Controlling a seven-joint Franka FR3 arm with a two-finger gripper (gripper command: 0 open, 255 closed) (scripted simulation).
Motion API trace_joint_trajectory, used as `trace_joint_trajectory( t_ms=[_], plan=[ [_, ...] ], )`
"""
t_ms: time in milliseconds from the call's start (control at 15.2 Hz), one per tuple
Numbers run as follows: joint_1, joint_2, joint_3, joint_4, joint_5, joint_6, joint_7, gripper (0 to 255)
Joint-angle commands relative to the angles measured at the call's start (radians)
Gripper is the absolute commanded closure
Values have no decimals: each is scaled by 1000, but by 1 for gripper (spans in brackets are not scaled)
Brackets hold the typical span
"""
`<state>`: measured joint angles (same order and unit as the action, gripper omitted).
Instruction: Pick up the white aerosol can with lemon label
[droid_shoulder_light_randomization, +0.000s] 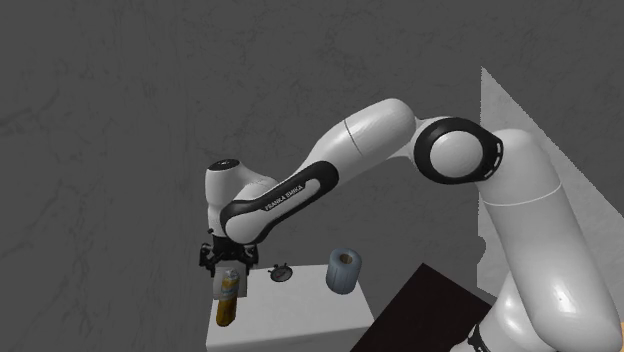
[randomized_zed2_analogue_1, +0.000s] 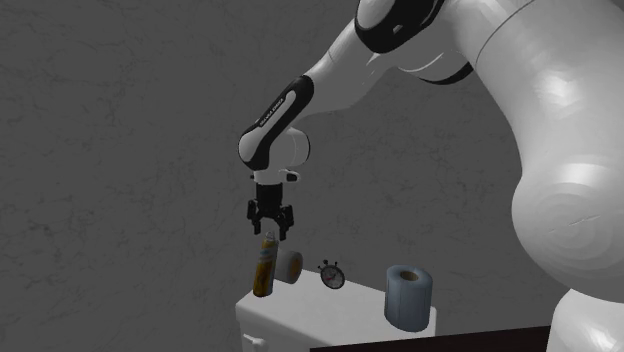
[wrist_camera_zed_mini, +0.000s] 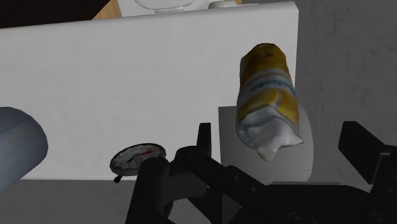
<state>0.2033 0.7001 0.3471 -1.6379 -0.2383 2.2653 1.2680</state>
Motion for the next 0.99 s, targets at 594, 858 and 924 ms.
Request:
trace_joint_trajectory(
  t_ms=[594,858,924],
  plan=[
    [6,33,-9,3,-10,29,4,255],
    [6,34,-10,4,-10,29,4,255],
    [6,33,-9,4,-10,29,4,255]
  ],
)
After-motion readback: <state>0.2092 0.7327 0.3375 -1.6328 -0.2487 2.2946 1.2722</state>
